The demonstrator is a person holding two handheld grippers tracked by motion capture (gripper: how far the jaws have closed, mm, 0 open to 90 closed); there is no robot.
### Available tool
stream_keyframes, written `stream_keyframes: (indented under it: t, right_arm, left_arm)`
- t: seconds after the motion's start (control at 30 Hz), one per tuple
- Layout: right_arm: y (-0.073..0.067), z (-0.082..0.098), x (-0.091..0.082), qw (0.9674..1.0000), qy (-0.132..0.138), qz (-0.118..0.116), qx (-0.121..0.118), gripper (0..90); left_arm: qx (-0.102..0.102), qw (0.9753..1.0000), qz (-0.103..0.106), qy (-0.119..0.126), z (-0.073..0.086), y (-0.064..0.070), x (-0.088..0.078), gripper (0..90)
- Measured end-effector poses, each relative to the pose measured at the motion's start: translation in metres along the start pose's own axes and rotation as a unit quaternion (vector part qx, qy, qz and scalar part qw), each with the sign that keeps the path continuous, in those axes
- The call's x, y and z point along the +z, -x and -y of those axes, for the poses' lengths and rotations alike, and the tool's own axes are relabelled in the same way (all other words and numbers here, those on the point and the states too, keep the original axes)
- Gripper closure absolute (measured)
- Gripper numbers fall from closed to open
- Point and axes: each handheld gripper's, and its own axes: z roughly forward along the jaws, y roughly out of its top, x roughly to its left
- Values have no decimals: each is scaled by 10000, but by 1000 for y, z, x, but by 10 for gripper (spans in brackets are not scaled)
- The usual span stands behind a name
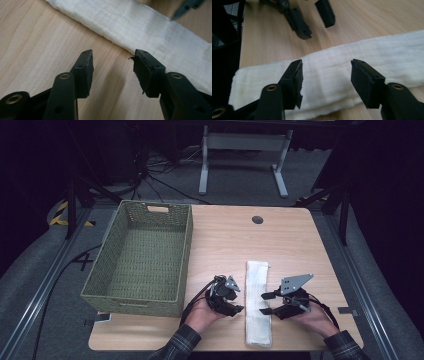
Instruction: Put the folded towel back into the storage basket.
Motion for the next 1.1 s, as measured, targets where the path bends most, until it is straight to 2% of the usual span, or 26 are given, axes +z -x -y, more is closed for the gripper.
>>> stream_keyframes:
  t: [0.13, 0.27, 0.33, 0.47, 0.5, 0.53, 0.63, 0.7, 0.73, 0.83, 0.87, 0.9, 0.97, 1.0, 1.1]
  right_arm:
    - [-14, -2, 14, 9996, -159, -155, -193, 359]
    - [-19, -1, 24, 9986, -340, -167, -380, 320]
    - [-19, 0, 26, 9984, -384, -206, -369, 299]
    - [-23, 3, 30, 9970, -498, -100, -585, 239]
    - [-26, 3, 31, 9962, -512, -24, -704, 236]
    - [-28, 4, 32, 9965, -478, -21, -692, 241]
    - [-29, 5, 31, 9963, -428, -46, -746, 308]
    - [-31, 6, 29, 9960, -392, -140, -790, 403]
    - [-31, 6, 29, 9960, -392, -140, -790, 403]
    - [-34, 6, 28, 9944, -351, -328, -942, 571]
    - [-35, 7, 28, 9940, -341, -401, -960, 622]
    - [-36, 7, 27, 9937, -331, -452, -969, 671]
    - [-36, 7, 27, 9927, -333, -588, -995, 754]
    - [-36, 7, 27, 9922, -335, -641, -1011, 771]
    - [-36, 8, 27, 9910, -358, -828, -987, 794]
  left_arm:
    - [-50, 10000, -50, 35, 1, -3, 0, 452]
    - [-101, 9999, -42, -22, 2, -3, 1, 444]
    - [-109, 9999, -42, -37, 2, -3, 1, 440]
    - [-59, 9999, -21, -98, 2, -4, 1, 440]
    - [-64, 9999, -17, -108, 2, -4, 1, 440]
    - [-70, 9999, -34, -77, 2, -4, 2, 440]
    - [-60, 9999, -32, -100, 2, -4, 3, 440]
    - [-75, 9999, -39, -102, 2, -4, 3, 440]
    - [-75, 9999, -39, -102, 2, -4, 3, 440]
    - [-118, 9999, -59, -36, 1, -4, 3, 440]
    - [-111, 9999, -30, -114, 1, -4, 1, 441]
    - [-105, 9999, -60, 0, 1, -4, 2, 440]
    - [-68, 9999, -59, 46, -2, -5, 2, 439]
    - [-102, 9999, -58, 45, -3, -5, 1, 438]
    - [-12, 9998, -103, 145, -11, -7, 2, 404]
